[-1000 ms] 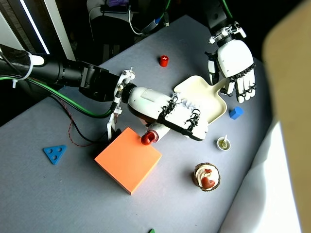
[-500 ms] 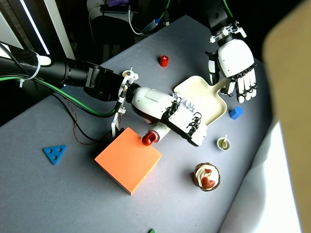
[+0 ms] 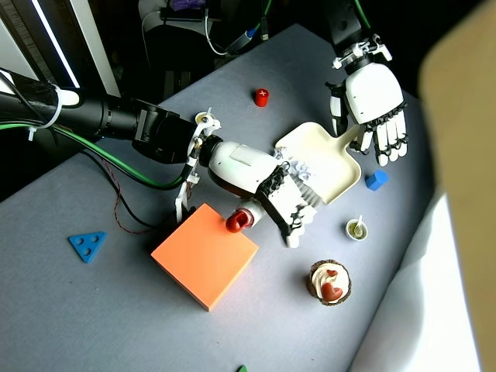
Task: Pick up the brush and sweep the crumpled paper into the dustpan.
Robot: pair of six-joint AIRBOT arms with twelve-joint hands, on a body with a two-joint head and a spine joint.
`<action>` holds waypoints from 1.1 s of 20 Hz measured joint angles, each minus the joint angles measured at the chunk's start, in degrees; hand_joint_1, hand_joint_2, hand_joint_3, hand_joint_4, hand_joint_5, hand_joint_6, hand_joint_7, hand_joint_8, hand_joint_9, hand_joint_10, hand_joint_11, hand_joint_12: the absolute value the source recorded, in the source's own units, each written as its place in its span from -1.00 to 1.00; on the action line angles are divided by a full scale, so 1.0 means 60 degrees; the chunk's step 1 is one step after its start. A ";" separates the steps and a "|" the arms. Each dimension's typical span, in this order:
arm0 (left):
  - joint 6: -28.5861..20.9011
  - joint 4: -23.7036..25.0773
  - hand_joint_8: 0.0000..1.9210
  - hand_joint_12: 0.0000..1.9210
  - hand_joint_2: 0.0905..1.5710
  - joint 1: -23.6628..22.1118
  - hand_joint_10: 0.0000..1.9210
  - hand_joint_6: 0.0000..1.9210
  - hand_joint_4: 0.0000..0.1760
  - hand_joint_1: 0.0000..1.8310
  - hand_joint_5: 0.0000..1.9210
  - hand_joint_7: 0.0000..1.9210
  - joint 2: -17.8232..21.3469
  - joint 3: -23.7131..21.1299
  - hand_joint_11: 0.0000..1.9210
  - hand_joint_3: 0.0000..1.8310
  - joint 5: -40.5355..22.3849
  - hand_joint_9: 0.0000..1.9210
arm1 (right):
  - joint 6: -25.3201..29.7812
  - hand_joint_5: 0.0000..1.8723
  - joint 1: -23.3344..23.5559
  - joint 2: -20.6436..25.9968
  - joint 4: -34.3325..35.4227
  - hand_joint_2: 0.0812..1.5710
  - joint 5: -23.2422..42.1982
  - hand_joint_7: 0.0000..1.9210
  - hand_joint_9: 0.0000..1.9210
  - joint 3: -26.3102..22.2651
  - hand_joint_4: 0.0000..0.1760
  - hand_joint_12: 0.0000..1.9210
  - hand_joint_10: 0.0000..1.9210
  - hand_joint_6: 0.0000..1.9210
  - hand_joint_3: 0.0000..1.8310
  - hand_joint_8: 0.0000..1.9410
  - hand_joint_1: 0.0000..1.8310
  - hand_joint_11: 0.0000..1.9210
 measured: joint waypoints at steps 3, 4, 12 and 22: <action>-0.0004 -0.0091 -1.00 -1.00 0.40 0.0084 -1.00 0.06 -0.65 0.16 0.00 -0.63 0.0018 -0.0029 -0.75 -1.00 -0.0033 -0.72 | -0.0018 0.11 -0.0029 0.0015 -0.0026 0.40 0.0015 0.37 0.49 0.0000 -1.00 1.00 1.00 1.00 -0.99 1.00 0.20 0.56; -0.0007 -0.0117 -1.00 -1.00 0.40 0.0091 -1.00 0.05 -0.85 0.17 0.00 -0.63 0.0018 -0.0029 -0.75 -1.00 -0.0040 -0.73 | -0.0011 0.11 -0.0066 0.0029 -0.0095 0.45 0.0044 0.38 0.51 0.0000 -1.00 1.00 1.00 1.00 -0.98 1.00 0.35 0.60; -0.0004 -0.0211 -1.00 -0.99 0.39 0.0127 -1.00 0.02 -0.76 0.17 0.02 -0.62 0.0029 -0.0066 -0.74 -1.00 -0.0131 -0.72 | -0.0313 0.18 -0.0211 0.0419 -0.1217 0.47 0.0470 0.36 0.47 -0.0069 -1.00 1.00 1.00 1.00 -1.00 1.00 0.63 0.58; -0.0007 -0.0251 -1.00 -0.99 0.39 0.0127 -0.99 0.01 -0.71 0.17 0.02 -0.61 0.0029 -0.0124 -0.72 -1.00 -0.0178 -0.70 | -0.0656 0.13 0.0280 0.1406 -0.1854 0.47 0.0954 0.31 0.42 -0.0703 -1.00 1.00 1.00 1.00 -1.00 1.00 0.62 0.55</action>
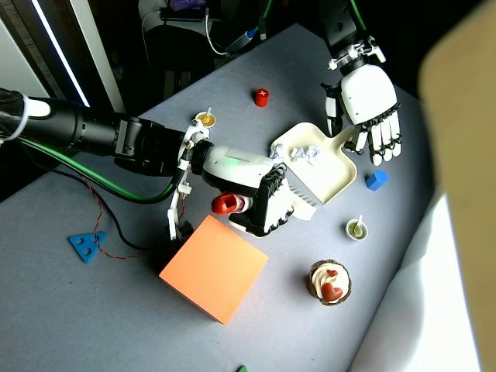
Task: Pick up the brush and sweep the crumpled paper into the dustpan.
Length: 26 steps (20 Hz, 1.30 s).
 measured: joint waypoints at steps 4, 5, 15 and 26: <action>0.0000 -0.0004 -0.99 -0.99 0.38 0.0000 -1.00 -0.01 -0.69 0.18 0.04 -0.58 0.0000 0.0000 -0.73 -1.00 0.0000 -0.69 | -0.0211 0.14 0.0219 0.0153 -0.0004 0.47 0.0044 0.32 0.43 -0.0328 -1.00 1.00 1.00 1.00 -1.00 1.00 0.62 0.55; 0.0000 -0.0004 -0.99 -0.99 0.38 0.0000 -0.99 -0.01 -0.69 0.18 0.04 -0.56 0.0000 -0.0004 -0.72 -1.00 -0.0007 -0.66 | -0.0364 0.14 0.0226 0.0175 -0.0004 0.47 0.0073 0.32 0.43 -0.0412 -1.00 1.00 1.00 1.00 -1.00 1.00 0.63 0.55; 0.0000 -0.0029 -1.00 -0.99 0.39 0.0000 -1.00 0.03 -1.00 0.18 0.02 -0.62 0.0040 -0.0102 -0.73 -1.00 -0.0066 -0.70 | -0.2645 0.15 0.0561 0.0495 0.0976 0.48 0.1257 0.34 0.45 -0.1180 -1.00 1.00 1.00 1.00 -1.00 1.00 0.63 0.56; 0.0004 -0.0015 -1.00 -0.98 0.39 -0.0004 -1.00 0.02 -0.84 0.18 0.02 -0.61 0.0047 -0.0160 -0.72 -1.00 -0.0153 -0.69 | -0.4714 0.17 0.1224 0.0783 0.3002 0.46 0.2131 0.36 0.48 -0.2051 -1.00 1.00 1.00 1.00 -1.00 1.00 0.62 0.60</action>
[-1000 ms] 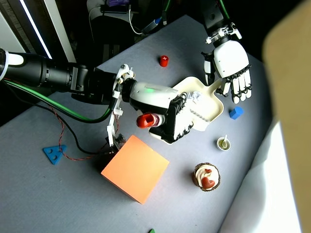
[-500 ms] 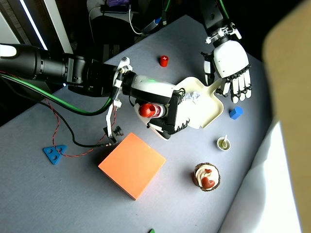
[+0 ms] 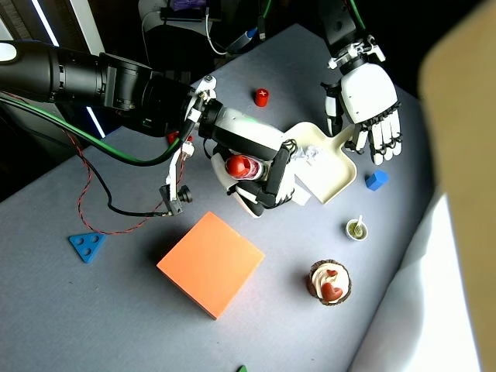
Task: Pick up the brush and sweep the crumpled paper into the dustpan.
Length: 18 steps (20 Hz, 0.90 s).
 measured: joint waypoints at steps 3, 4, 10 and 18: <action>0.0000 -0.0004 -1.00 -0.98 0.39 0.0004 -1.00 0.02 -0.74 0.17 0.02 -0.61 0.0000 0.0000 -0.70 -1.00 0.0004 -0.69 | -0.0022 0.19 0.0000 -0.0036 -0.0004 0.47 0.0222 0.38 0.49 0.0058 -1.00 1.00 1.00 1.00 -1.00 1.00 0.61 0.61; 0.0000 -0.0004 -1.00 -0.99 0.40 0.0004 -1.00 0.04 -0.54 0.16 0.01 -0.63 0.0000 0.0000 -0.72 -1.00 0.0004 -0.71 | -0.0033 0.19 0.0000 -0.0062 -0.0007 0.48 0.0339 0.38 0.49 0.0138 -1.00 1.00 1.00 1.00 -1.00 1.00 0.62 0.61; -0.0004 -0.0018 -1.00 -1.00 0.41 0.0025 -1.00 0.07 -0.78 0.16 -0.01 -0.63 0.0000 -0.0011 -0.74 -1.00 0.0011 -0.71 | 0.0055 0.19 0.0000 -0.0667 -0.0040 0.47 0.0415 0.36 0.47 0.0980 -1.00 1.00 1.00 1.00 -1.00 1.00 0.62 0.60; 0.0004 -0.0091 -1.00 -0.99 0.37 0.0025 -1.00 -0.03 -0.95 0.19 0.05 -0.61 0.0000 -0.0102 -0.71 -1.00 -0.0084 -0.69 | 0.0954 0.19 0.0240 -0.1286 -0.0437 0.46 0.0783 0.38 0.48 0.1683 -1.00 1.00 1.00 1.00 -1.00 1.00 0.58 0.60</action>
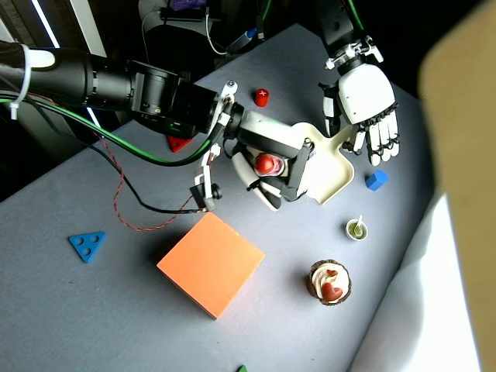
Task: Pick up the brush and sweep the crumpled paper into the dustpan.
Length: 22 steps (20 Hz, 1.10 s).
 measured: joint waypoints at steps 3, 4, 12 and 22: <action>-0.0004 -0.0033 -1.00 -0.98 0.37 0.0000 -0.99 -0.04 -1.00 0.20 0.06 -0.60 0.0000 -0.0036 -0.70 -1.00 -0.0047 -0.67 | 0.0576 0.18 0.0047 -0.0109 -0.0229 0.47 0.0062 0.37 0.48 0.0204 -1.00 1.00 1.00 1.00 -1.00 1.00 0.59 0.60; -0.0004 -0.0029 -1.00 -0.99 0.37 0.0000 -1.00 -0.02 -1.00 0.19 0.05 -0.61 0.0000 -0.0036 -0.70 -1.00 -0.0044 -0.68 | 0.0703 0.19 0.0066 -0.0138 -0.0302 0.46 0.0073 0.37 0.48 0.0237 -1.00 1.00 1.00 1.00 -1.00 1.00 0.59 0.59; -0.0004 -0.0029 -1.00 -1.00 0.38 0.0113 -1.00 -0.01 -0.77 0.18 0.04 -0.61 0.0000 -0.0036 -0.74 -1.00 -0.0040 -0.70 | 0.1923 0.17 0.0149 -0.0186 -0.1042 0.46 -0.0259 0.36 0.47 0.0339 -1.00 1.00 1.00 1.00 -1.00 1.00 0.61 0.60; -0.0004 -0.0040 -1.00 -0.98 0.37 0.0113 -1.00 -0.03 -0.98 0.19 0.05 -0.61 0.0000 -0.0040 -0.72 -1.00 -0.0051 -0.68 | 0.1949 0.18 0.0525 0.1115 -0.1086 0.47 -0.0233 0.38 0.49 -0.0663 -1.00 1.00 1.00 1.00 -1.00 1.00 0.61 0.61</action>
